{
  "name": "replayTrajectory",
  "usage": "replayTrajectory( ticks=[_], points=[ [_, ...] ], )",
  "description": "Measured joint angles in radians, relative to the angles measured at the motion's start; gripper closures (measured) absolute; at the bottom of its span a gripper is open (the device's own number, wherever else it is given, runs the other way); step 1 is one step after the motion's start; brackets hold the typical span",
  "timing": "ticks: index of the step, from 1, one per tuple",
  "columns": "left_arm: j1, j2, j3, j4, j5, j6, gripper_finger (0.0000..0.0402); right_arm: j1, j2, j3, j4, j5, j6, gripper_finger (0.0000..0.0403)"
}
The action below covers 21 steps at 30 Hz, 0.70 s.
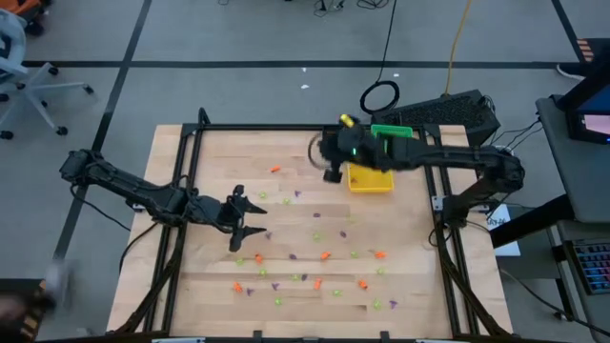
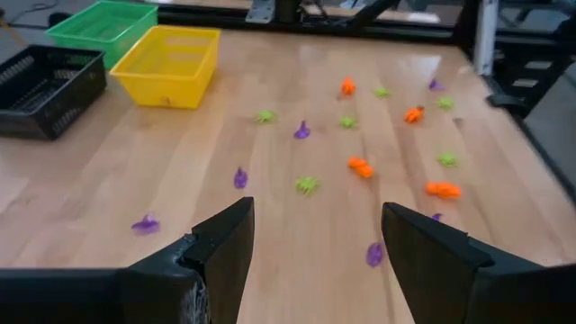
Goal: Sort Halloween decoration
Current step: Put the green spider toy into the black basket
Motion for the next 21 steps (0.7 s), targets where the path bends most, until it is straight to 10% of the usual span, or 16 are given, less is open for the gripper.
replayTrajectory(
  ticks=[21],
  points=[
    [-0.005, 0.112, 0.0, 0.005, -0.037, 0.019, 0.0159, -0.427, 0.24, 0.0, -0.053, -0.189, 0.169, 0.0403]
  ],
)
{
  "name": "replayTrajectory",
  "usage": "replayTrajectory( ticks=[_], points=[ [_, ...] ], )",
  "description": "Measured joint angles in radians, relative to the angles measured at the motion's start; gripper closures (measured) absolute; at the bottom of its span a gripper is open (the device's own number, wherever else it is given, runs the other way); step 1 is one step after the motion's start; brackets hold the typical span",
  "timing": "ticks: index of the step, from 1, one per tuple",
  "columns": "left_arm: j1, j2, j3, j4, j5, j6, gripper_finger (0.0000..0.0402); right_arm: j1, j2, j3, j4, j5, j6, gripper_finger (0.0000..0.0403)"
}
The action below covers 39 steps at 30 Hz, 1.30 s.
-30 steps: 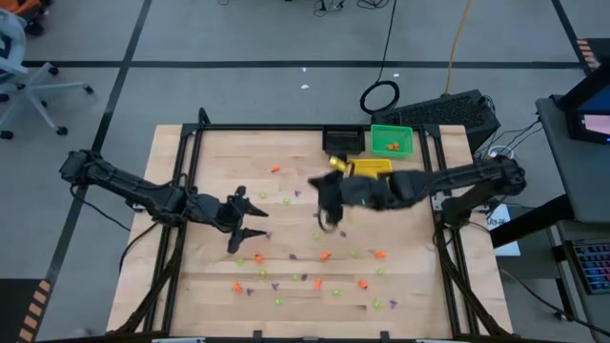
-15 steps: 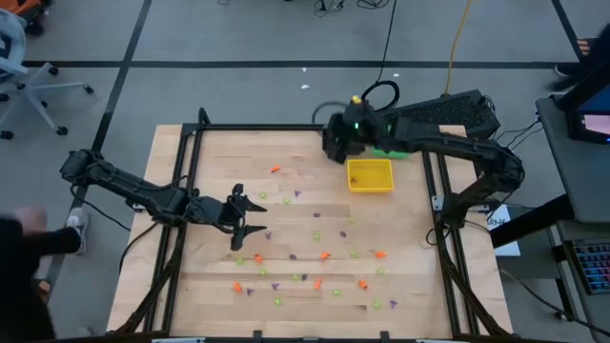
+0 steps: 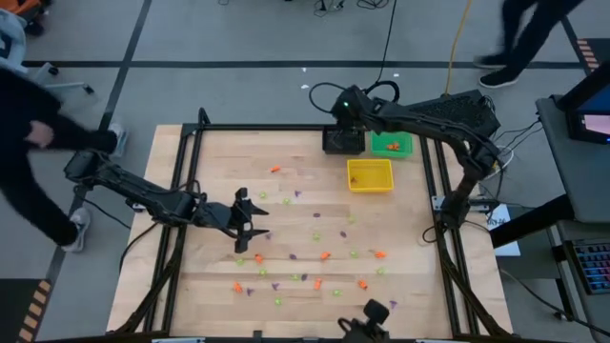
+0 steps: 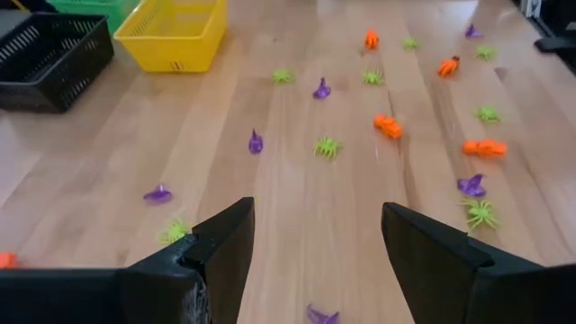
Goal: Sort Halloween decoration
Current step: Put the green spider toy into the black basket
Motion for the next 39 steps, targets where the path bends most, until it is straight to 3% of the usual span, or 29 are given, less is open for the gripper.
replayTrajectory(
  ticks=[16, 29, 39],
  points=[
    [0.0, 0.013, 0.0, 0.005, -0.005, 0.001, 0.0159, -0.042, 0.114, 0.0, -0.029, 0.008, 0.029, 0.0403],
    [0.0, 0.013, 0.0, 0.004, -0.006, 0.001, 0.0159, -0.036, 0.126, 0.0, -0.131, 0.007, 0.249, 0.0403],
    [0.0, 0.013, 0.0, 0.004, -0.009, 0.008, 0.0159, -0.035, 0.192, 0.0, -0.151, 0.031, 0.305, 0.0397]
  ],
)
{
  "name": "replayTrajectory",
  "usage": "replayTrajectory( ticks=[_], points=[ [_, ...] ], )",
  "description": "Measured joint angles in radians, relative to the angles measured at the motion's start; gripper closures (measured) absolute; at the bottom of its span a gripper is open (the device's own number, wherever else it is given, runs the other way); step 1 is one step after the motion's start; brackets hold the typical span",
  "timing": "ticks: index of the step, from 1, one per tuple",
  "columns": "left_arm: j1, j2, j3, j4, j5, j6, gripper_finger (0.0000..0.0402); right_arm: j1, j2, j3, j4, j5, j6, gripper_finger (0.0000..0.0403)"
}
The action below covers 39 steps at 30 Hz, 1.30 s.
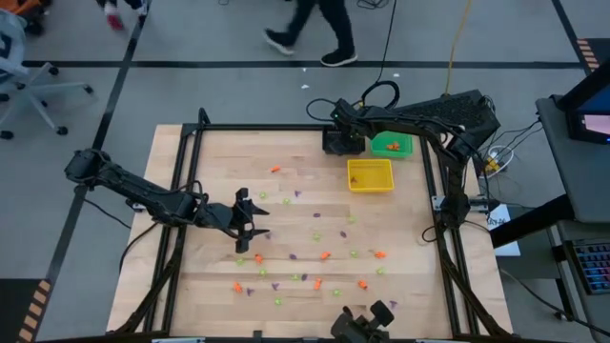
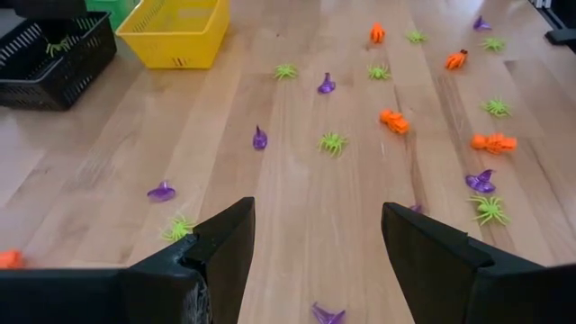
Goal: Sort Halloween decoration
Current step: Put the green spider toy into the black basket, then put the violet witch hat toy into the yellow basket
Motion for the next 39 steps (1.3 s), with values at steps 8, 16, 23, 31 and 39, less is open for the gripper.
replayTrajectory(
  ticks=[8, 16, 23, 31, 39],
  points=[
    [0.0, 0.0, 0.0, 0.0, -0.002, 0.023, 0.0159, 0.014, -0.005, 0.0, 0.005, 0.085, 0.013, 0.0318],
    [0.0, 0.0, 0.001, 0.001, -0.002, 0.021, 0.0159, 0.057, -0.044, -0.001, -0.007, 0.102, 0.024, 0.024],
    [0.0, 0.0, 0.001, 0.0, -0.015, 0.026, 0.0159, 0.216, -0.225, -0.001, -0.053, 0.101, 0.066, 0.0226],
    [0.0, 0.0, 0.001, -0.004, -0.106, 0.082, 0.0159, 0.579, -0.327, -0.04, -0.021, 0.163, 0.171, 0.0233],
    [0.0, 0.0, 0.001, -0.008, -0.162, 0.103, 0.0159, 0.893, -0.281, -0.143, 0.17, 0.298, 0.21, 0.0234]
  ],
)
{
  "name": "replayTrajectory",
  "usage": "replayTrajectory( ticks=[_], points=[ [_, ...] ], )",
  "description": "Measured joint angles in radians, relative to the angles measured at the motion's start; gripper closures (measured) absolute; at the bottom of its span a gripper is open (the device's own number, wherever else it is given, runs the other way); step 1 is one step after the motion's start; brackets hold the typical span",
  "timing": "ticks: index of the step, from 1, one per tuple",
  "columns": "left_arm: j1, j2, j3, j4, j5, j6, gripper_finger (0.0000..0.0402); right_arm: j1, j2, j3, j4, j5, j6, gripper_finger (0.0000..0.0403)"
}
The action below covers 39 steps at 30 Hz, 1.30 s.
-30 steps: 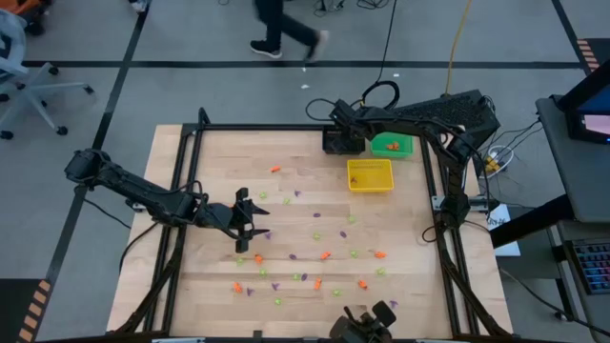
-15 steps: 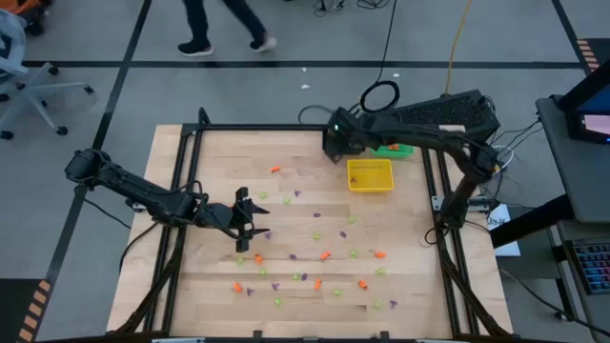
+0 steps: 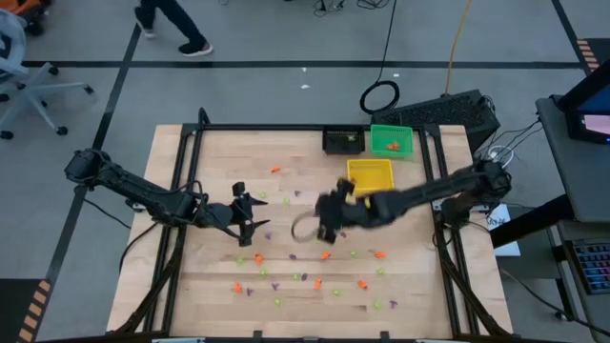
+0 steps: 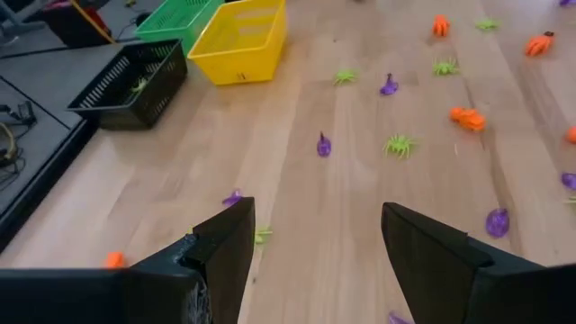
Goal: Sort Halloween decoration
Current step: Put the violet witch hat toy into the yellow basket
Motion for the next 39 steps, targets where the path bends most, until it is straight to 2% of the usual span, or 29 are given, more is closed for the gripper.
replayTrajectory(
  ticks=[5, 7, 9, 12, 17, 23, 28, 32, 39],
  points=[
    [-0.003, 0.0, 0.0, 0.0, 0.032, -0.033, 0.0159, 0.094, 0.066, -0.032, 0.054, 0.066, 0.03, 0.0234],
    [-0.003, 0.0, 0.0, 0.005, 0.056, -0.034, 0.0159, 0.108, 0.097, -0.035, 0.044, 0.055, 0.026, 0.0234],
    [-0.003, 0.0, 0.0, 0.006, 0.068, -0.042, 0.0159, 0.107, 0.116, -0.035, 0.05, -0.012, 0.002, 0.0234],
    [-0.003, 0.001, 0.0, -0.001, 0.083, -0.082, 0.0159, 0.071, 0.131, -0.035, 0.055, -0.128, -0.037, 0.0234],
    [-0.019, 0.034, 0.0, 0.003, 0.086, -0.088, 0.0159, -0.022, 0.132, -0.034, 0.049, -0.198, -0.146, 0.0234],
    [-0.035, 0.124, 0.0, 0.008, 0.083, -0.133, 0.0159, -0.157, 0.154, -0.033, 0.07, -0.36, -0.27, 0.0234],
    [-0.035, 0.206, 0.0, 0.009, 0.082, -0.139, 0.0159, -0.228, 0.201, -0.033, 0.088, -0.472, -0.316, 0.023],
    [-0.035, 0.244, 0.0, 0.009, 0.081, -0.139, 0.0159, -0.26, 0.248, -0.033, 0.097, -0.535, -0.338, 0.0225],
    [-0.035, 0.248, 0.0, 0.01, 0.079, -0.14, 0.0159, -0.286, 0.292, -0.034, 0.101, -0.539, -0.347, 0.0231]
  ],
)
